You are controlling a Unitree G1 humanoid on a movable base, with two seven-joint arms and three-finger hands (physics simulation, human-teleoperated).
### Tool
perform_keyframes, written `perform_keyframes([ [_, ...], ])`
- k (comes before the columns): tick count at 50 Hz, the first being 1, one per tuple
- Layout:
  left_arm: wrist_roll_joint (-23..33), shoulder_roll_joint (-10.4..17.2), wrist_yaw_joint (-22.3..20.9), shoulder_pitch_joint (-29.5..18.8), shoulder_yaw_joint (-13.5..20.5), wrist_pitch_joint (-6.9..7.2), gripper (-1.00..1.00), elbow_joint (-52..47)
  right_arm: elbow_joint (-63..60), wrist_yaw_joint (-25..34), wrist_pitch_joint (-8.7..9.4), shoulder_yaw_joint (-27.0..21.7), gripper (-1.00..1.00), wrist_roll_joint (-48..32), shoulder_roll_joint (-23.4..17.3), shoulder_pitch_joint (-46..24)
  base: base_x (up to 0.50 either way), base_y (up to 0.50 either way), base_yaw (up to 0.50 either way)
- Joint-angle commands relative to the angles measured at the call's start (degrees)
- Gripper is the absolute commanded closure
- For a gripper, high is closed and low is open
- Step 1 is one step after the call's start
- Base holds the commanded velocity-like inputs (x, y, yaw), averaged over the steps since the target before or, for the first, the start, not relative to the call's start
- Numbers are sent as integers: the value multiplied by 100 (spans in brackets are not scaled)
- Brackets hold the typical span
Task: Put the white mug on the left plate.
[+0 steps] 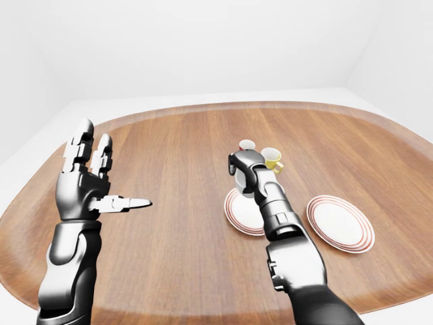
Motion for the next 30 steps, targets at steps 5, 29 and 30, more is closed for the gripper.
perform_keyframes([
  [5, 7, -14, -5, 34, -18, 0, -97, -11, 1544, -244, 0, 26, 100, 517, 185, -408, 0, 0, 0],
  [29, 11, -22, -13, 55, -29, 0, -97, 2, 1489, 616, 0, 34, 100, 1088, 36, -442, 0, 0, 0],
  [30, 11, -22, -13, 54, -29, 0, -97, 0, 1493, 613, 0, 35, 100, 1083, 31, -444, 0, 0, 0],
])
